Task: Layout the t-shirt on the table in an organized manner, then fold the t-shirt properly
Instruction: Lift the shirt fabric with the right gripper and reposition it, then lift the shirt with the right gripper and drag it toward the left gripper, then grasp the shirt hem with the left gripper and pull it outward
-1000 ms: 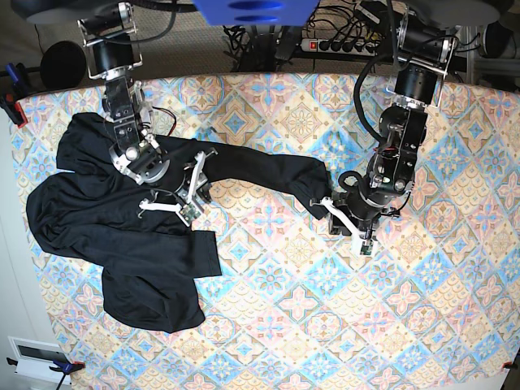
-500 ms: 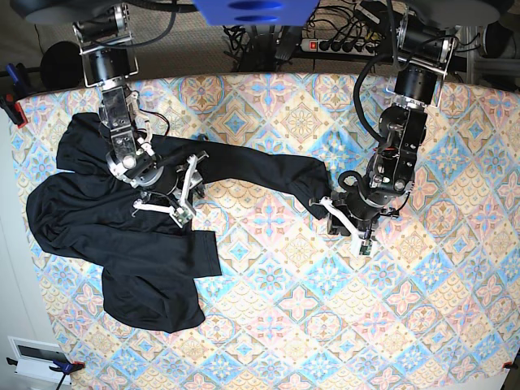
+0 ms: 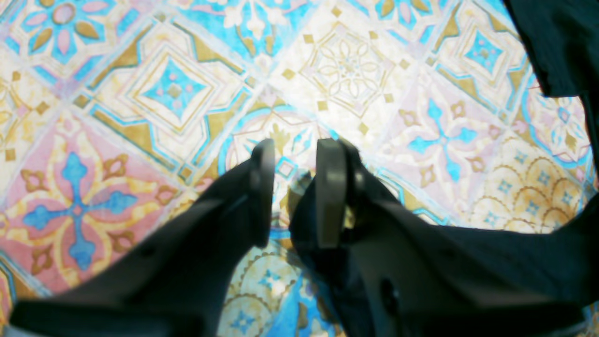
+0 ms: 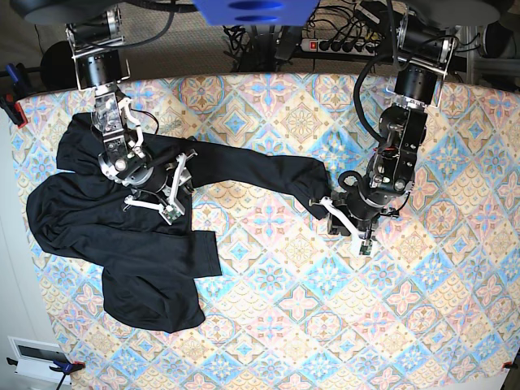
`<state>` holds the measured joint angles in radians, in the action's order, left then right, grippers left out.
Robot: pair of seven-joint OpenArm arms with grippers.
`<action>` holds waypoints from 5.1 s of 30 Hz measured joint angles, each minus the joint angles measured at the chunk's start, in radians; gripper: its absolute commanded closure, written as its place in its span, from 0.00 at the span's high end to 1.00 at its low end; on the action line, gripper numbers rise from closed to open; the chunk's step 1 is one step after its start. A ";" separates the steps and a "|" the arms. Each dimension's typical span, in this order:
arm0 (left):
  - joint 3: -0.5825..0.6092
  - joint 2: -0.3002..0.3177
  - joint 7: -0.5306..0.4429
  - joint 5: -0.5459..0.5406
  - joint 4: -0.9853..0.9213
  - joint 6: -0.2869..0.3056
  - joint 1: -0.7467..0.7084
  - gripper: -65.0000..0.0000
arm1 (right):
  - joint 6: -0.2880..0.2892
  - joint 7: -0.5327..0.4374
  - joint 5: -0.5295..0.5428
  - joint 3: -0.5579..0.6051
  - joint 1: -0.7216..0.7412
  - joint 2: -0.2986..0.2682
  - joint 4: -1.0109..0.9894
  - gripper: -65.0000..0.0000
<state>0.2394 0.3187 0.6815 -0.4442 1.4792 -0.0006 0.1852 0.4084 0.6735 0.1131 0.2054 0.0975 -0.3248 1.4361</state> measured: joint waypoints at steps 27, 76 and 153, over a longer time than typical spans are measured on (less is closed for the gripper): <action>0.000 0.001 -0.001 0.000 0.026 -0.003 -0.014 0.21 | 0.104 0.159 -0.030 0.106 -0.427 0.057 0.575 0.00; 0.517 -0.028 -0.106 0.000 -0.209 0.076 0.328 0.00 | 0.108 0.080 -0.011 -0.118 -0.381 -0.010 0.577 0.32; -0.061 0.157 -0.076 -0.433 -0.114 0.133 0.408 0.00 | 0.111 0.075 -0.008 -0.188 -0.375 0.012 0.577 0.32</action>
<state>0.1787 0.4759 0.6060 -0.8772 1.3655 0.1322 0.5934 0.5198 0.7483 0.1055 0.0177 -0.2771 -0.3130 2.0129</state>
